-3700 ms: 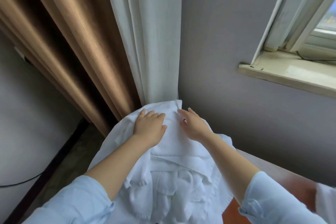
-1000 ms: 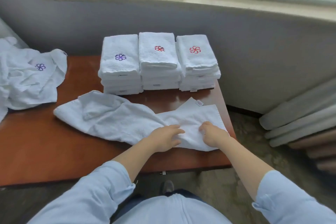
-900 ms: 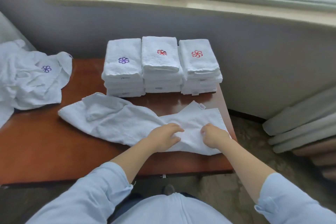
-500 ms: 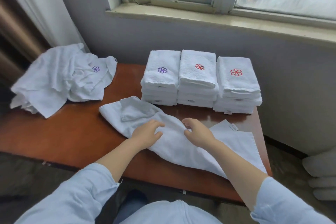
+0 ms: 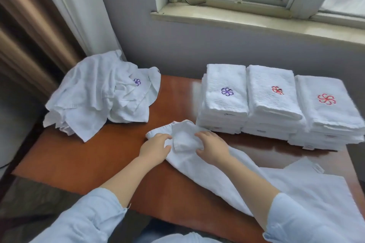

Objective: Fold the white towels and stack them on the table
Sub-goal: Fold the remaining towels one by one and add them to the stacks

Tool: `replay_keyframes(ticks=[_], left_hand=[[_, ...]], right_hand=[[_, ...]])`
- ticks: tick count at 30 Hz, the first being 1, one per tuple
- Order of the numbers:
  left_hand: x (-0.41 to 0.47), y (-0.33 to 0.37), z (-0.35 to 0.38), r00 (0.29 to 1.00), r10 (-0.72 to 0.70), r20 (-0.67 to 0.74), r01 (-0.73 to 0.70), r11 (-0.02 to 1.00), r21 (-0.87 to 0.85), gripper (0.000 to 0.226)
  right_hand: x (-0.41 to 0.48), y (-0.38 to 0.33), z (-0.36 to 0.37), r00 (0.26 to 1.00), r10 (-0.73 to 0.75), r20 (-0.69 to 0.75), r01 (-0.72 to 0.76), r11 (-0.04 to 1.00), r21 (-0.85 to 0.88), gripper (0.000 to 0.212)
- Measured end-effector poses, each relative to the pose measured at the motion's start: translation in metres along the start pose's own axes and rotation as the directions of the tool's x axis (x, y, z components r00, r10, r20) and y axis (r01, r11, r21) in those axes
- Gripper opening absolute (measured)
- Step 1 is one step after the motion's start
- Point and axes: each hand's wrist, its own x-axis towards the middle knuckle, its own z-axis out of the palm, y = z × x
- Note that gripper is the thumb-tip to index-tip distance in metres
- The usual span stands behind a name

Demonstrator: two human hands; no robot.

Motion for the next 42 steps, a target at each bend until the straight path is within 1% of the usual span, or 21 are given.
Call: replay_keyframes(ticks=[2, 4, 7, 8, 11, 13, 15, 18, 20, 22, 25, 27, 29, 31, 34, 36, 38, 40, 42], left_hand=[[0.019, -0.018, -0.007, 1.0, 0.001, 0.023, -0.002, 1.0, 0.015, 0.043], [0.038, -0.034, -0.011, 0.998, 0.013, 0.057, -0.014, 1.0, 0.022, 0.05], [0.063, -0.051, -0.012, 0.991, 0.032, 0.128, -0.037, 0.999, 0.036, 0.06], [0.07, -0.054, -0.012, 0.988, 0.04, 0.152, -0.048, 0.998, 0.049, 0.063], [0.084, -0.058, -0.009, 0.976, 0.069, 0.207, -0.079, 0.996, 0.042, 0.067], [0.091, -0.058, -0.008, 0.972, 0.081, 0.222, -0.088, 0.996, 0.023, 0.061], [0.097, -0.056, -0.009, 0.971, 0.115, 0.209, -0.123, 0.992, 0.026, 0.047], [0.102, -0.05, -0.014, 0.965, 0.192, 0.178, -0.195, 0.981, -0.003, 0.021], [0.104, -0.041, -0.019, 0.962, 0.22, 0.16, -0.204, 0.973, -0.108, 0.013], [0.103, -0.029, -0.028, 0.964, 0.22, 0.149, -0.172, 0.944, -0.281, 0.014], [0.098, -0.01, -0.044, 0.971, 0.23, 0.068, -0.169, 0.859, -0.484, 0.028], [0.091, 0.002, -0.058, 0.97, 0.242, -0.002, -0.207, 0.826, -0.524, 0.034], [0.081, 0.011, -0.072, 0.96, 0.271, -0.072, -0.27, 0.821, -0.502, 0.033], [0.068, 0.018, -0.086, 0.953, 0.286, -0.103, -0.296, 0.8, -0.522, 0.035], [0.056, 0.018, -0.102, 0.935, 0.326, -0.137, -0.349, 0.789, -0.505, 0.039], [0.051, 0.013, -0.109, 0.918, 0.364, -0.157, -0.394, 0.793, -0.465, 0.035], [0.044, 0.005, -0.113, 0.909, 0.378, -0.177, -0.416, 0.793, -0.444, 0.032], [0.036, -0.005, -0.117, 0.895, 0.388, -0.222, -0.447, 0.789, -0.423, 0.031], [0.032, -0.012, -0.122, 0.884, 0.39, -0.259, -0.466, 0.785, -0.409, 0.03]], right_hand=[[0.013, -0.009, 0.012, 0.996, 0.074, 0.056, -0.071, 0.996, -0.052, 0.063], [0.023, -0.016, 0.024, 0.988, 0.136, 0.073, -0.127, 0.986, -0.109, 0.057], [0.03, -0.024, 0.036, 0.981, 0.191, -0.022, -0.192, 0.972, -0.138, 0.029], [0.031, -0.027, 0.039, 0.974, 0.218, -0.059, -0.224, 0.967, -0.122, 0.024], [0.03, -0.038, 0.04, 0.944, 0.291, -0.154, -0.3, 0.953, -0.044, 0.02], [0.029, -0.046, 0.034, 0.899, 0.365, -0.241, -0.35, 0.931, 0.101, 0.015], [0.026, -0.054, 0.024, 0.845, 0.429, -0.32, -0.373, 0.901, 0.223, 0.013], [0.016, -0.064, 0.006, 0.753, 0.478, -0.451, -0.363, 0.875, 0.321, 0.013], [0.007, -0.07, -0.008, 0.697, 0.482, -0.531, -0.332, 0.873, 0.356, 0.013], [-0.003, -0.076, -0.023, 0.641, 0.484, -0.596, -0.3, 0.873, 0.386, 0.012], [-0.021, -0.084, -0.041, 0.55, 0.483, -0.682, -0.263, 0.874, 0.408, 0.013], [-0.036, -0.09, -0.049, 0.514, 0.479, -0.712, -0.241, 0.877, 0.416, 0.012], [-0.054, -0.097, -0.05, 0.498, 0.478, -0.724, -0.204, 0.876, 0.437, 0.008], [-0.071, -0.106, -0.045, 0.501, 0.492, -0.712, -0.174, 0.863, 0.474, 0.007], [-0.091, -0.121, -0.028, 0.536, 0.536, -0.652, -0.131, 0.816, 0.563, 0.004], [-0.099, -0.133, -0.012, 0.591, 0.55, -0.59, -0.133, 0.788, 0.601, 0.005], [-0.104, -0.147, 0.008, 0.668, 0.547, -0.505, -0.159, 0.767, 0.622, 0.005], [-0.106, -0.163, 0.029, 0.737, 0.523, -0.429, -0.18, 0.763, 0.621, 0.005], [-0.104, -0.175, 0.045, 0.788, 0.5, -0.359, -0.221, 0.773, 0.594, 0.005]])
